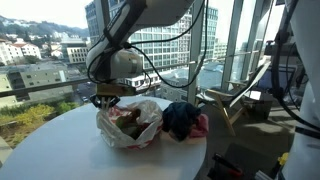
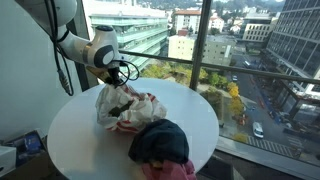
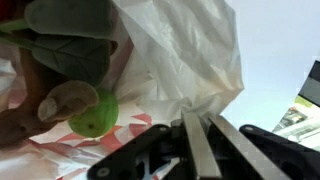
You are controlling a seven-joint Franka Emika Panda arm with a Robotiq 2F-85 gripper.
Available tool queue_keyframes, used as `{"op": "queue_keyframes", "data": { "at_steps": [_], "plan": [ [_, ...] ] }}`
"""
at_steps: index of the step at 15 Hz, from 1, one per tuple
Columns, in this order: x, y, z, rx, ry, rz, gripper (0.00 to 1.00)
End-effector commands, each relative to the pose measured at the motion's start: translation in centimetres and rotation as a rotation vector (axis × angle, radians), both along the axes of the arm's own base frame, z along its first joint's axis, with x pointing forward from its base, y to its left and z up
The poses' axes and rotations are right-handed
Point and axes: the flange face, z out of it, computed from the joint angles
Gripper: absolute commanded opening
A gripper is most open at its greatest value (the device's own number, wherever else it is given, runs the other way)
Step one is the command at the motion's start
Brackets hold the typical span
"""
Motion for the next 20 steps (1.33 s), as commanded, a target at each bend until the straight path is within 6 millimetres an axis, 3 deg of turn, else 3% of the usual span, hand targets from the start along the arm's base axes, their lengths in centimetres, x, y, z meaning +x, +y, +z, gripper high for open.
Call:
{"op": "queue_keyframes", "data": {
  "at_steps": [1, 8, 11, 12, 13, 16, 20],
  "plan": [
    [-1.0, 0.2, 5.5, 0.038, -0.177, 0.041, 0.11],
    [-4.2, 1.3, 13.8, 0.047, -0.454, 0.110, 0.10],
    [-5.1, 1.1, 14.9, 0.032, -0.455, 0.118, 0.12],
    [-5.4, 0.4, 14.5, 0.040, -0.391, 0.107, 0.36],
    [-6.1, -0.2, 13.9, 0.037, -0.294, 0.117, 0.37],
    [-7.0, -1.6, 13.5, 0.018, -0.085, 0.108, 0.58],
    [-7.9, -3.1, 14.9, -0.078, 0.106, 0.052, 0.89]
  ]
}}
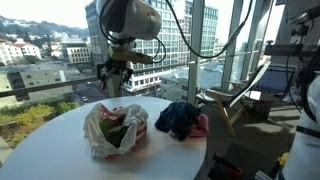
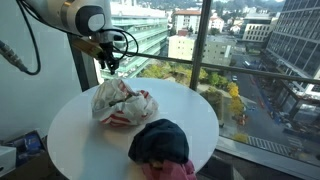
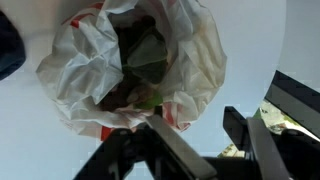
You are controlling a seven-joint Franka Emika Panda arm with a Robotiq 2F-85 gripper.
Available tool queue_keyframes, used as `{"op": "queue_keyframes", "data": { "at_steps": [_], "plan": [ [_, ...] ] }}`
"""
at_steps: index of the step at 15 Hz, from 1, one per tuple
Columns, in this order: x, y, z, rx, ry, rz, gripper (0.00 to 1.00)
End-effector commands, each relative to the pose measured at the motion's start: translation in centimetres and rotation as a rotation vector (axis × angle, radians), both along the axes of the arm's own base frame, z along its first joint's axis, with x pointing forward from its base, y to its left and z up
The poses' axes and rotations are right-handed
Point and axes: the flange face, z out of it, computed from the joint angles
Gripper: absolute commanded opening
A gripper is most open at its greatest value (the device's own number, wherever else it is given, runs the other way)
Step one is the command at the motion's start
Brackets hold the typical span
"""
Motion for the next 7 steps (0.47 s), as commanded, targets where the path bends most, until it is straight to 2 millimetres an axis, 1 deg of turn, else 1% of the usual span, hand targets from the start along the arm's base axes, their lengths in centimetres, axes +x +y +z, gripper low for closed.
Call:
{"op": "queue_keyframes", "data": {
  "at_steps": [1, 2, 7],
  "plan": [
    [-1.2, -0.3, 2.8, -0.072, 0.145, -0.041, 0.96],
    [-1.3, -0.2, 3.2, -0.091, 0.185, -0.039, 1.00],
    [-1.7, 0.4, 4.6, -0.094, 0.310, 0.009, 1.00]
  ]
}}
